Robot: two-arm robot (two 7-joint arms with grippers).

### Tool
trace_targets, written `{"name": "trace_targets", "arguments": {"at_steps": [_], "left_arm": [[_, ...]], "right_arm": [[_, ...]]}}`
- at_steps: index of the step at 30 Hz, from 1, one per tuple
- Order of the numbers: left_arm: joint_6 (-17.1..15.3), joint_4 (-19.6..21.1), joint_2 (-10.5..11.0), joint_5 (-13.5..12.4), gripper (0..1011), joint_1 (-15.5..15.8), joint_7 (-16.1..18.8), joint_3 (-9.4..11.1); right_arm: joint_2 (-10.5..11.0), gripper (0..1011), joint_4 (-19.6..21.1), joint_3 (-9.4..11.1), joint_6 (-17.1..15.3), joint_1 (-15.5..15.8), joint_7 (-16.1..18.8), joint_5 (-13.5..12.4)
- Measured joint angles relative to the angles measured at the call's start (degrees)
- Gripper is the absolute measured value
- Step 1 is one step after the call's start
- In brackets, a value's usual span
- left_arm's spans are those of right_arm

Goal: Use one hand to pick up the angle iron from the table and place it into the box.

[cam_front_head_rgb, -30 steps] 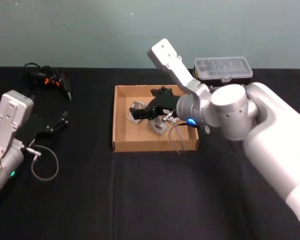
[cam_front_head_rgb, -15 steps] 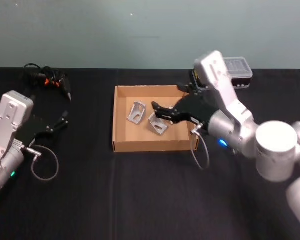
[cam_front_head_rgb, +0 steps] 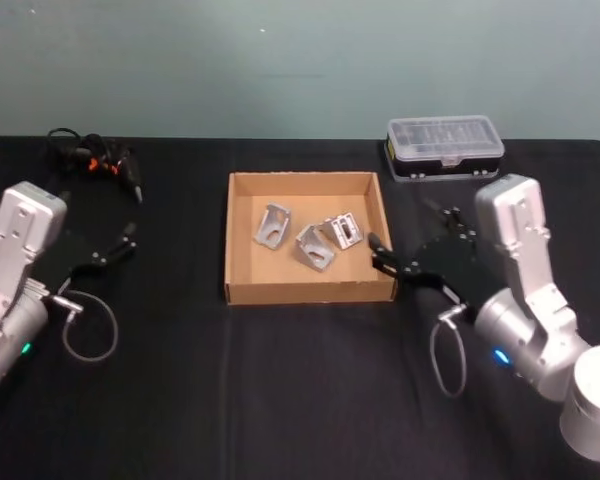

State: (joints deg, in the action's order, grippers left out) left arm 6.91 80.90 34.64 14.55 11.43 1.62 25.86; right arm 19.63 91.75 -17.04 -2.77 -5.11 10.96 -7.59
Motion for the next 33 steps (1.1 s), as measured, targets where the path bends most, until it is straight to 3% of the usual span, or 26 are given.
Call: {"name": "trace_targets", "arguments": {"at_steps": [6, 33], "left_arm": [[0.0, 0.0, 0.0, 0.0, 1011, 0.0, 0.0, 0.0], [0.0, 0.0, 0.0, 0.0, 1011, 0.0, 0.0, 0.0]], "right_arm": [[-0.5, 1000, -0.1, 1.8, 0.9, 2.5, -0.9, 0.5], [-0.4, 1000, 0.1, 1.5, 1.0, 2.3, -1.0, 0.6]]}}
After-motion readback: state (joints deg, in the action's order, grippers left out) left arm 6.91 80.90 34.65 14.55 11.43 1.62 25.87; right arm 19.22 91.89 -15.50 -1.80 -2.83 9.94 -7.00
